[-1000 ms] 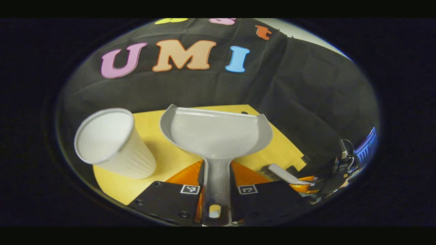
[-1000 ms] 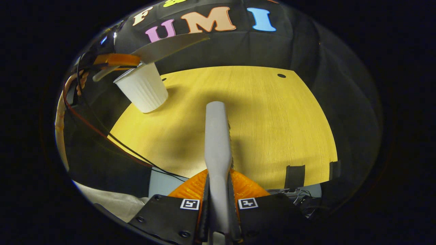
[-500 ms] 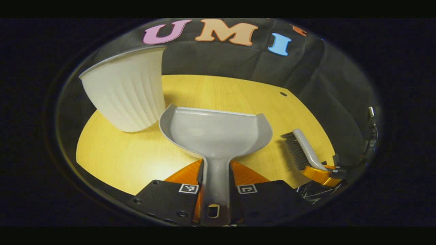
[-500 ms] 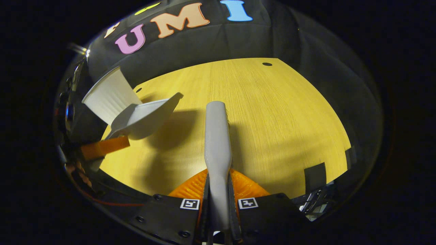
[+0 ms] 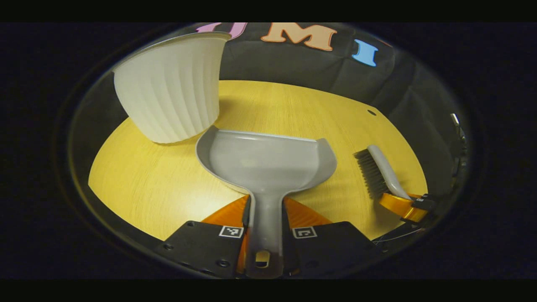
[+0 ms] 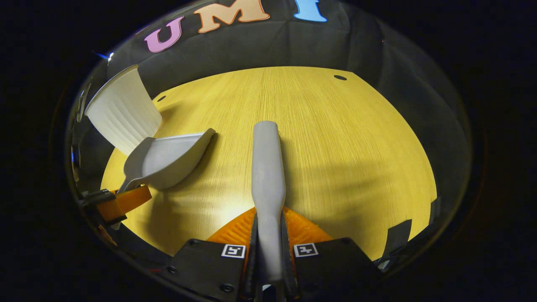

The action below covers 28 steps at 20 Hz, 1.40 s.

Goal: Pick up the small broom and dustpan from the desktop, sweep the trash into the dustpan with the broom, and then empty the trash into the garbage bin.

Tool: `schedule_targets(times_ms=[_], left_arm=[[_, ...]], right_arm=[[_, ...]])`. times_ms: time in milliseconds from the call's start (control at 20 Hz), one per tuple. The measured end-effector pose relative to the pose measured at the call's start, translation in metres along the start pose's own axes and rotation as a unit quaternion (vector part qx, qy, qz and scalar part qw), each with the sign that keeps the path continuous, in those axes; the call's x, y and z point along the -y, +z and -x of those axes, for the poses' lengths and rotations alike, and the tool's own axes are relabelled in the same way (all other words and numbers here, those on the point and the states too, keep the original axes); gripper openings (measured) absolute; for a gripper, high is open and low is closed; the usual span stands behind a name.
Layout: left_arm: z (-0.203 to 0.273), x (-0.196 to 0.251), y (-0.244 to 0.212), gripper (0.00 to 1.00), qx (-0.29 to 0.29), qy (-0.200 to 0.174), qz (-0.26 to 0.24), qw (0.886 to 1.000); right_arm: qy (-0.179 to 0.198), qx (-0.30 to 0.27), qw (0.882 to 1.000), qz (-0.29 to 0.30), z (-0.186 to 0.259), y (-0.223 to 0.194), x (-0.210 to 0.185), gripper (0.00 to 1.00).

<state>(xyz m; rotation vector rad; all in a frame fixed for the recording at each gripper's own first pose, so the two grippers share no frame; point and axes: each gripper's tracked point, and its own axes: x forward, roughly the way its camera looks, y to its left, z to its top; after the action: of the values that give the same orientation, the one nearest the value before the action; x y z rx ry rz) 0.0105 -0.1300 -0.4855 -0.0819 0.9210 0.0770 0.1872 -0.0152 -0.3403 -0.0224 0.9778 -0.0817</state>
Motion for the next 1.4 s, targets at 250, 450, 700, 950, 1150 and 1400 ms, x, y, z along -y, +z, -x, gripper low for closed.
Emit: schedule_targets(times_ms=[250, 450, 700, 950, 1150, 1400], left_arm=[[-0.002, 0.003, -0.008, 0.31, -0.011, -0.018, -0.004, 1.0], [0.002, 0.006, -0.007, 0.59, -0.001, -0.028, -0.006, 1.0], [0.017, -0.005, 0.009, 0.99, 0.035, -0.014, -0.005, 0.999], [0.061, 0.013, 0.065, 0.96, 0.159, -0.062, 0.04, 0.985], [0.112, 0.015, 0.114, 0.96, 0.316, -0.069, 0.02, 0.946], [0.139, -0.008, 0.143, 0.93, 0.471, -0.003, -0.005, 0.882]], right_arm=[[0.018, -0.021, 0.999, -0.018, -0.007, -0.008, 0.001, 0.33], [0.024, -0.019, 0.999, -0.014, -0.007, -0.007, 0.002, 0.52], [0.02, 0.01, 1.0, -0.005, 0.008, 0.005, 0.006, 1.0], [0.028, 0.148, 0.986, 0.071, 0.086, 0.045, -0.008, 0.99], [0.064, 0.304, 0.948, 0.074, 0.199, 0.079, -0.035, 0.99], [0.07, 0.48, 0.874, -0.029, 0.277, 0.065, -0.024, 0.98]])
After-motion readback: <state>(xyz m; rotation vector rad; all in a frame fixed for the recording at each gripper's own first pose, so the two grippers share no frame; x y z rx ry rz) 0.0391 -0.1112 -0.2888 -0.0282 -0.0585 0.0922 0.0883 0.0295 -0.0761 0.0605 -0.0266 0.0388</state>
